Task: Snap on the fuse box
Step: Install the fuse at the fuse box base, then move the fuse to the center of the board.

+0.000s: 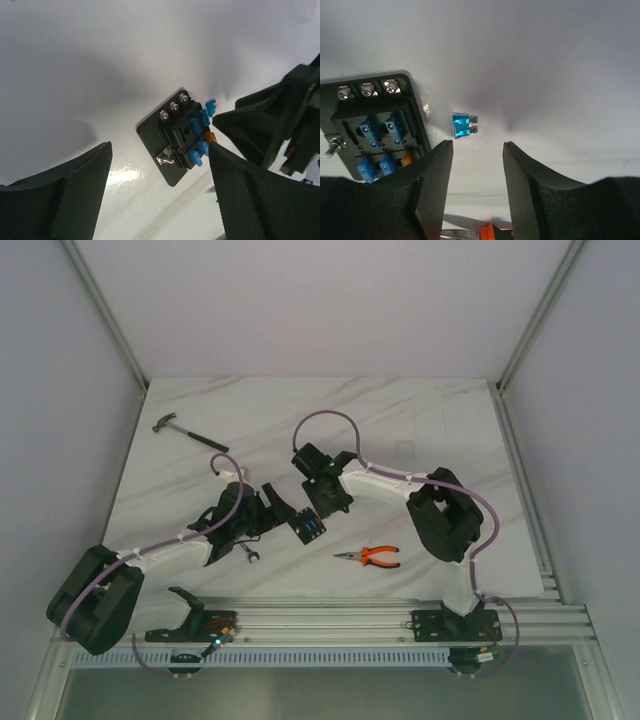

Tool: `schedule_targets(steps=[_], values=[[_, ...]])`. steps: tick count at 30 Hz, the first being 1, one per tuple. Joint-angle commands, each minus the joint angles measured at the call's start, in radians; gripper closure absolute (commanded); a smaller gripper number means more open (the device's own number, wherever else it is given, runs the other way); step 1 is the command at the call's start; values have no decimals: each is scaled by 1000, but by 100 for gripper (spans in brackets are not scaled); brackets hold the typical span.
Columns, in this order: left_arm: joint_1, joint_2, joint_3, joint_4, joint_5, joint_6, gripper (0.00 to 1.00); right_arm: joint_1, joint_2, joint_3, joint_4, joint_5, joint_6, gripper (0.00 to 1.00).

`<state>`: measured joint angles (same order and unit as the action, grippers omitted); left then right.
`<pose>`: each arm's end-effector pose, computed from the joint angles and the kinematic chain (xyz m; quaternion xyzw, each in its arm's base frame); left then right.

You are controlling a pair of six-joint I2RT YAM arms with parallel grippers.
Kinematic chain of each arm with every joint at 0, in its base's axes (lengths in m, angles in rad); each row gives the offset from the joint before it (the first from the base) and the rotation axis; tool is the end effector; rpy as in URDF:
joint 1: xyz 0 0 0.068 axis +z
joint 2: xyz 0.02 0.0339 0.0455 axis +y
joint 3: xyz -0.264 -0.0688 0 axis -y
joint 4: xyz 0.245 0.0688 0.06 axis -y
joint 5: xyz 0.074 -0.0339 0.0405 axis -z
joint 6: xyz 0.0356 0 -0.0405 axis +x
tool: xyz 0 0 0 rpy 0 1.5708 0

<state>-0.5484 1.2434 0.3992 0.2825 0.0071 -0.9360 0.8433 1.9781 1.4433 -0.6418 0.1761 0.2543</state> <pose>0.2008 -0.1230 0.1618 -0.1669 0.8593 -0.3290 0.3542 0.2759 0.3004 0.1820 -0.2671 0.9398 0.0282 0.2114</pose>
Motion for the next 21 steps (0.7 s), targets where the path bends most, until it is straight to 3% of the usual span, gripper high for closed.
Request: schedule_targets(steps=[1,9,21], values=[[8,15,33,-26,14,29,11,-2,31,-30,34,-10,5,48],[10,16,37,-34,13,33,4,-16,62,-47,51,-12,-4,47],[11,9,34,-37,8,35,2,-138,-16,-126,46,107,-40,46]])
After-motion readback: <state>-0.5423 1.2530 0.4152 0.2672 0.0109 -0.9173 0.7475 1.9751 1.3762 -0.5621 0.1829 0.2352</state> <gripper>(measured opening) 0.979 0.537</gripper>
